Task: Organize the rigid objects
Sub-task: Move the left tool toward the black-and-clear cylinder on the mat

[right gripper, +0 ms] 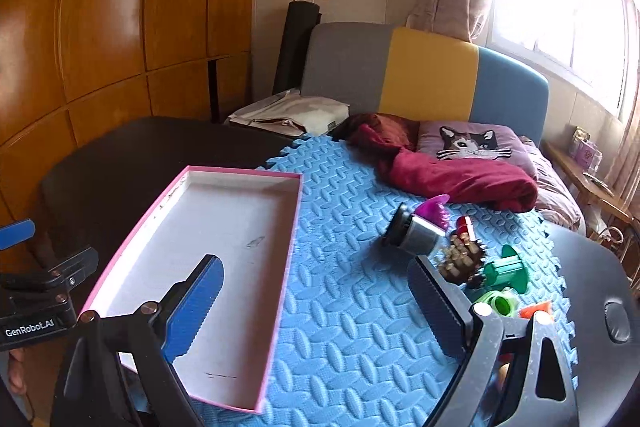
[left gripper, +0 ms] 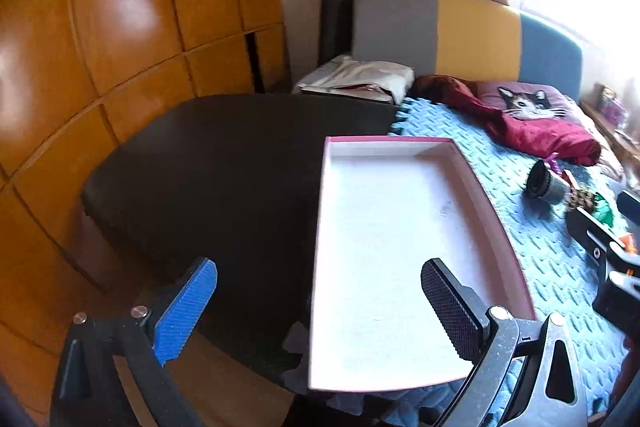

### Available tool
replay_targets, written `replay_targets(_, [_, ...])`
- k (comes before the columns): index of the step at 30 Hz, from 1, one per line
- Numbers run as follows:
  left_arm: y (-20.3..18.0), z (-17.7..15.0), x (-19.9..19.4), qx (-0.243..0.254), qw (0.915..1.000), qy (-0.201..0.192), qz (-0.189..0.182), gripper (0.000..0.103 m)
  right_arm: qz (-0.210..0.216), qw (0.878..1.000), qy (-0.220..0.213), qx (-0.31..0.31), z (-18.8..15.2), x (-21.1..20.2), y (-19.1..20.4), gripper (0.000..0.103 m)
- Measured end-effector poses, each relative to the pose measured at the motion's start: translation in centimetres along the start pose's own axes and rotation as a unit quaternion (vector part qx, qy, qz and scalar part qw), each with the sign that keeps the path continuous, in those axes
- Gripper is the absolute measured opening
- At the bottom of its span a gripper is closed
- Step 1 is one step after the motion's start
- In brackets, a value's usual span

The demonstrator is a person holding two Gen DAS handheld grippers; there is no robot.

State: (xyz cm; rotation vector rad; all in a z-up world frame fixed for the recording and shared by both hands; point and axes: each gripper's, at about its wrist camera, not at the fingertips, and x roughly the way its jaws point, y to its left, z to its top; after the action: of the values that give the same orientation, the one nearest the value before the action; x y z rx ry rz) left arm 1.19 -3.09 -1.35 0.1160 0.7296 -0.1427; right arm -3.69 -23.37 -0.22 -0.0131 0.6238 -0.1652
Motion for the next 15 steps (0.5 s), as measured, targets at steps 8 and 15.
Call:
replay_targets(8, [-2.4, 0.5, 0.6, 0.017, 0.9976, 0.005, -0.068, 0.103, -0.023, 1.000, -0.001, 0.020, 0.6, -0.4, -5.1, 0.095])
replay_targets(15, [-5.0, 1.0, 0.4, 0.057, 0.9935, 0.001, -0.098, 0.103, -0.058, 0.996, 0.008, 0.063, 0.8, 0.2, -12.9, 0.095])
